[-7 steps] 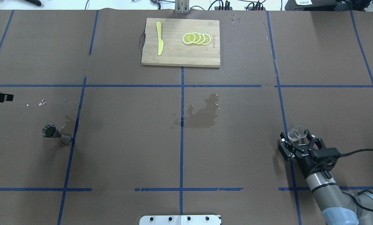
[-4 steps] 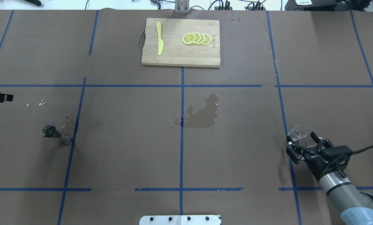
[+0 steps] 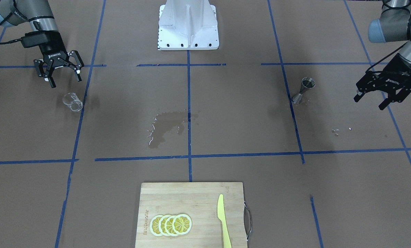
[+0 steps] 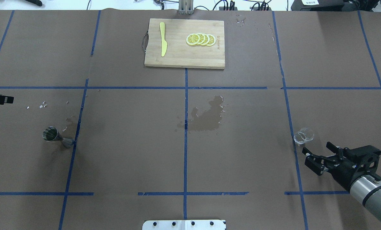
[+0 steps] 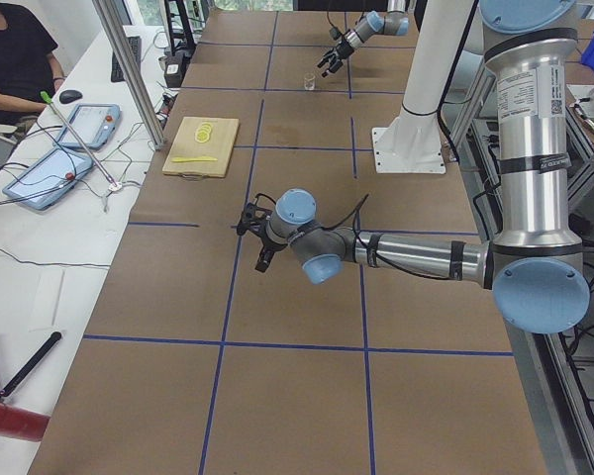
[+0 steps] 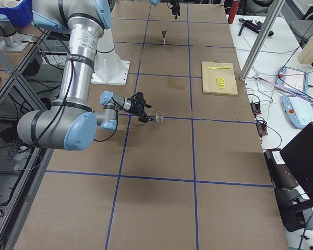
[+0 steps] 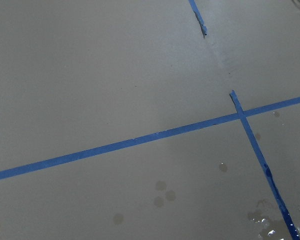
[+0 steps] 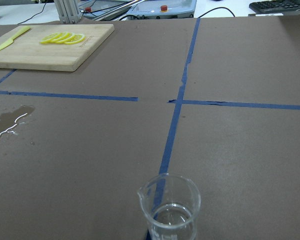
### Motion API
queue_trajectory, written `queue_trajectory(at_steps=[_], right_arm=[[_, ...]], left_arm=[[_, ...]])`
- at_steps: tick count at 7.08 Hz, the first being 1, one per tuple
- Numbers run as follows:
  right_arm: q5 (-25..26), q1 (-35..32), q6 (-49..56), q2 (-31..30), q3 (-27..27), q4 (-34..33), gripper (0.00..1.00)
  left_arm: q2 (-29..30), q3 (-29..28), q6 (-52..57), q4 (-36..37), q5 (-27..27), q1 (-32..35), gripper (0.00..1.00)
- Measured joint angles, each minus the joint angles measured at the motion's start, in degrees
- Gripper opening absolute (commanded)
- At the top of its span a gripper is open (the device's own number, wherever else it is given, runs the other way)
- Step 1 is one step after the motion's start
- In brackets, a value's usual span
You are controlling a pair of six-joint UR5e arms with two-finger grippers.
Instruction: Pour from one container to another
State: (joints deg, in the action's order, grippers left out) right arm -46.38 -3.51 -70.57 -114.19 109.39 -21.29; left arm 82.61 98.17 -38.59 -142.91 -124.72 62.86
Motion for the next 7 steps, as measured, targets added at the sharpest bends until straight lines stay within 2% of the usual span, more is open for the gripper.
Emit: queue_trajectory(at_steps=[2, 3, 4, 6, 7], right_arm=[[-4.8, -0.7, 0.0, -3.4, 3.2, -0.1, 1.00], [-9.8, -3.4, 0.0, -4.5, 4.7, -0.3, 1.00], [-17.8, -9.1, 0.1, -4.8, 5.5, -0.9, 1.00], [-41.0, -28.3, 4.9, -3.2, 6.1, -4.8, 1.00], [-51.2, -38.1, 11.8, -1.5, 5.9, -9.0, 1.00]], left_arm=[[0.0, -0.2, 0.0, 0.0, -0.1, 0.0, 1.00], [0.0, -0.3, 0.0, 0.0, -0.1, -0.1, 1.00], [0.0, -0.4, 0.0, 0.0, -0.1, -0.1, 1.00], [-0.2, -0.3, 0.1, 0.1, -0.3, -0.1, 1.00], [-0.3, -0.4, 0.5, 0.2, -0.3, -0.3, 1.00]])
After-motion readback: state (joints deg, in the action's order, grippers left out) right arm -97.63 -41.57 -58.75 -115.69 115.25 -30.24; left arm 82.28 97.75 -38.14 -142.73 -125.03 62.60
